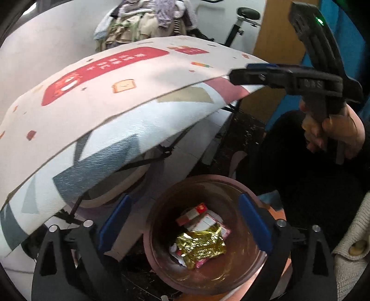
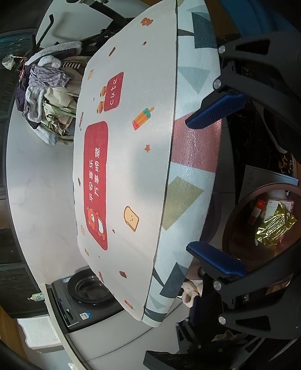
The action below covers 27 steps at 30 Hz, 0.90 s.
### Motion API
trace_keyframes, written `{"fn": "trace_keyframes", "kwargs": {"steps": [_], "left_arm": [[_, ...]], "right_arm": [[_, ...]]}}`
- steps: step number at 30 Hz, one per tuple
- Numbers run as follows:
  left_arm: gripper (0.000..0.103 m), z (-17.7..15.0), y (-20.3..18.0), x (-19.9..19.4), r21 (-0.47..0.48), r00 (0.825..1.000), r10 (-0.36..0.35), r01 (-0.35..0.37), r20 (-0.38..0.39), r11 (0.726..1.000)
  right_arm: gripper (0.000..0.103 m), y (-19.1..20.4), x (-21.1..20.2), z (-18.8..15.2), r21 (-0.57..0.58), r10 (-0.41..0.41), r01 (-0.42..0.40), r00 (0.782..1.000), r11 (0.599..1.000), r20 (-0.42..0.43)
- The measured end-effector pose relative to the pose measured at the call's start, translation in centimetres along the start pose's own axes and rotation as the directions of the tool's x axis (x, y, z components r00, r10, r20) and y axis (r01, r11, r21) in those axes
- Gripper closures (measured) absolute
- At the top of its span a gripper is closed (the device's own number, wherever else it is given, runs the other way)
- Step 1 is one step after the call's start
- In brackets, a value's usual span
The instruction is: Collect trash
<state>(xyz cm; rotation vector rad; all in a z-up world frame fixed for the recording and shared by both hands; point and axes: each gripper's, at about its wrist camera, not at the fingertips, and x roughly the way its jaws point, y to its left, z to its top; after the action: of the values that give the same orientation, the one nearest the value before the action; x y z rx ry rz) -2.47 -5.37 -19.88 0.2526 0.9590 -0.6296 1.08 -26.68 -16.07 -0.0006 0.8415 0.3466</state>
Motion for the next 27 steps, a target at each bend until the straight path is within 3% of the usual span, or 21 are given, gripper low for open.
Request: {"fn": "trace_keyframes", "kwargs": {"steps": [10, 14, 19, 27], "left_arm": [[0.006, 0.3, 1.9, -1.5, -0.093, 0.993, 0.106, -0.101, 0.056, 0.991], [0.006, 1.0, 2.7, -3.1, -0.13, 0.98, 0.177, -0.164, 0.09, 0.978], [0.006, 3.4, 4.3, -7.1, -0.203, 0.942, 0.285, -0.247, 0.18, 0.947], [0.006, 8.4, 5.5, -15.4, -0.294, 0.855, 0.384, -0.29, 0.347, 0.911]], "right_arm": [[0.006, 0.1, 0.1, 0.0, -0.002, -0.004, 0.004, 1.0, 1.0, -0.003], [0.006, 0.0, 0.0, 0.5, -0.005, -0.041, 0.041, 0.999, 0.999, -0.014], [0.006, 0.3, -1.6, 2.9, 0.004, -0.092, 0.092, 0.996, 0.996, -0.003], [0.006, 2.6, -6.6, 9.0, -0.036, -0.117, 0.121, 0.988, 0.992, 0.103]]}}
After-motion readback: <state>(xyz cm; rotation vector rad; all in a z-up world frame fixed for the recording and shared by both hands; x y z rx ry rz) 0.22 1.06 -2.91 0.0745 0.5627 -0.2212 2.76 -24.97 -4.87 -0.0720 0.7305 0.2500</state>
